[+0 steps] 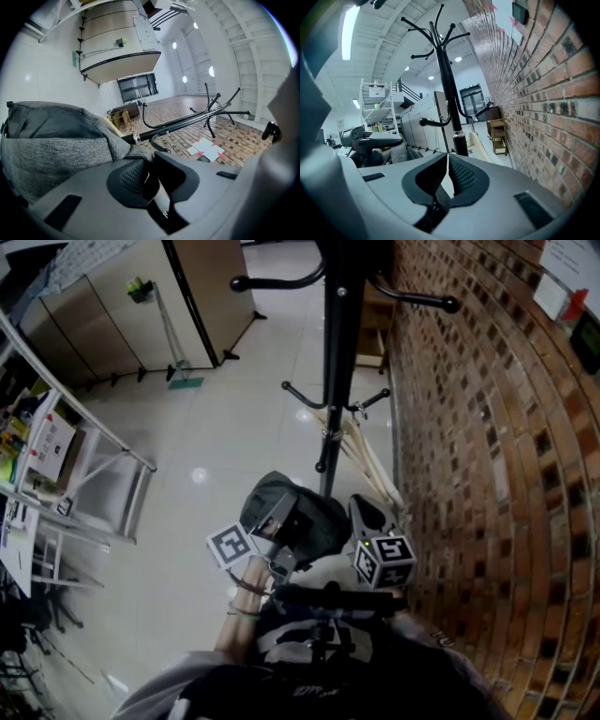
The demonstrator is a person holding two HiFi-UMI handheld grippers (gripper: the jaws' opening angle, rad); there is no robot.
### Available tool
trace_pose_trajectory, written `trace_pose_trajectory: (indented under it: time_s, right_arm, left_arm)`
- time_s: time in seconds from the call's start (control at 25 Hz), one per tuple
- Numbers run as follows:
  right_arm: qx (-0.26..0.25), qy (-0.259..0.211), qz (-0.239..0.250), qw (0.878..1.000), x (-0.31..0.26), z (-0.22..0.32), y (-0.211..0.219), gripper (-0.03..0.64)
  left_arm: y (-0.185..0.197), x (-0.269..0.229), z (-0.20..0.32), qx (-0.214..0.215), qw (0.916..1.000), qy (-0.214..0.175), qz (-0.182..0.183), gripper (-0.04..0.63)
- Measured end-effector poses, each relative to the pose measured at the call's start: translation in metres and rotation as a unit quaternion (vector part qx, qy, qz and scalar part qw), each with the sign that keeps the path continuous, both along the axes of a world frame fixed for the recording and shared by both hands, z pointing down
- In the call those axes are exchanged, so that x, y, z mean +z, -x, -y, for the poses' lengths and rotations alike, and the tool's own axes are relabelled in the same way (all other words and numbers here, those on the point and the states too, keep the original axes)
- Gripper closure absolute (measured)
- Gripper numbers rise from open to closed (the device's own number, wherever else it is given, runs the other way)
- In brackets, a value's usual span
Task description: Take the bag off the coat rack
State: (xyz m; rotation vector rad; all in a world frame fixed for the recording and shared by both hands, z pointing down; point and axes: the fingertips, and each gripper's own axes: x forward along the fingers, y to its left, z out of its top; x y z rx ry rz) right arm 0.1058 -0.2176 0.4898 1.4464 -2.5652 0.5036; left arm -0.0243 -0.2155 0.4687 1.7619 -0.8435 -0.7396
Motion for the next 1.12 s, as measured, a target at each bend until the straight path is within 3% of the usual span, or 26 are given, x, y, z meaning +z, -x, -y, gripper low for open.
trace_pose_trajectory:
  time_s: [0.28, 0.48, 0.68, 1.12]
  right_arm:
    - [-0.010, 0.014, -0.011, 1.000, -0.001, 0.003, 0.015, 0.607]
    - [-0.032, -0.003, 0.009, 0.999, -0.009, 0.012, 0.029, 0.607]
    - [-0.022, -0.004, 0.003, 1.000, -0.020, 0.020, 0.031, 0.609]
    - [-0.026, -0.011, 0.005, 1.000, -0.028, 0.029, 0.038, 0.617]
  left_arm:
    - [0.010, 0.009, 0.009, -0.013, 0.9997, 0.006, 0.021, 0.551]
    - [0.010, 0.010, 0.017, -0.010, 0.9993, 0.001, 0.037, 0.551]
    - [0.007, 0.019, 0.023, 0.000, 0.9946, 0.004, 0.103, 0.551]
    - [-0.008, 0.022, 0.029, 0.022, 0.9978, 0.018, 0.060, 0.551]
